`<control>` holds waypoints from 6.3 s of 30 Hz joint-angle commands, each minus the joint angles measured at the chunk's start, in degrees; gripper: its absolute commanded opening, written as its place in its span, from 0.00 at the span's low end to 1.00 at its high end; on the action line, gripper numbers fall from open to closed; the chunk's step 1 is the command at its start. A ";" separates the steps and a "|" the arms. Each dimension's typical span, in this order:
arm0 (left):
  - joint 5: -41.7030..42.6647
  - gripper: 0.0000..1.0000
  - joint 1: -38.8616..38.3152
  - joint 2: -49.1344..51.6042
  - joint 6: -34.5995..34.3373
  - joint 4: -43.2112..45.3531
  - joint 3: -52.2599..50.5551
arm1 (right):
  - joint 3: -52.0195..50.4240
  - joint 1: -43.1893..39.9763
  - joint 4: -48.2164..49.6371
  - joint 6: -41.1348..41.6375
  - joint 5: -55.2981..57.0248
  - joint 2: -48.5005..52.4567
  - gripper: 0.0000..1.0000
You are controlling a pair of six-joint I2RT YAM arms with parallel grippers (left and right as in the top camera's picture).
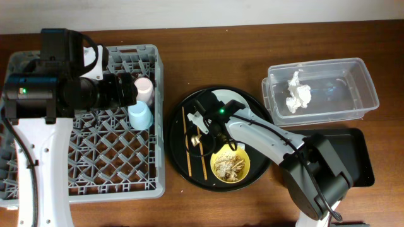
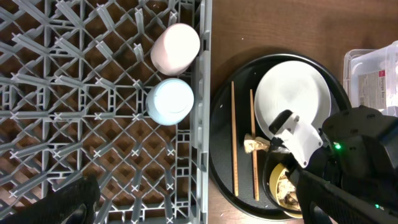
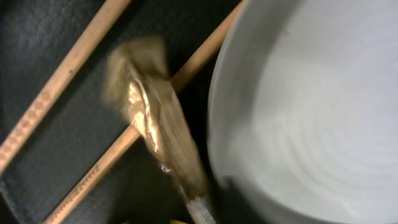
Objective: Sort waste into correct bins and load items into the dishwasher rack
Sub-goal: 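Grasp the gold wrapper on the tray with the right gripper, then drop the gold wrapper into the clear plastic bin, then grasp the rim of the yellow bowl with the right gripper, then tip the yellow bowl over the black tray to dump scraps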
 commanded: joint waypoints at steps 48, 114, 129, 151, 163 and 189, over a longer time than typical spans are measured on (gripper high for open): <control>0.42 0.99 0.15 0.15 -0.11 -0.09 0.00 | 34.10 -48.92 -35.39 6.32 -16.50 -12.24 0.99; 0.42 0.99 0.15 0.15 -0.11 -0.09 0.00 | -10.58 15.58 -4.39 42.73 8.41 -7.96 0.09; 0.42 0.99 0.15 0.15 -0.11 -0.09 0.00 | -2.14 15.30 -18.16 42.36 14.60 -12.15 0.04; 0.42 0.99 0.15 0.15 -0.11 -0.09 0.00 | 1.18 -48.24 -27.76 13.86 -20.20 -32.09 0.04; 0.39 0.99 0.15 0.15 -0.11 -0.11 0.00 | -10.23 -77.85 -22.23 -2.58 -54.05 -30.88 0.04; 0.42 0.99 0.15 0.15 -0.11 -0.09 0.00 | -35.41 -94.16 1.81 -2.56 -84.39 -29.53 0.04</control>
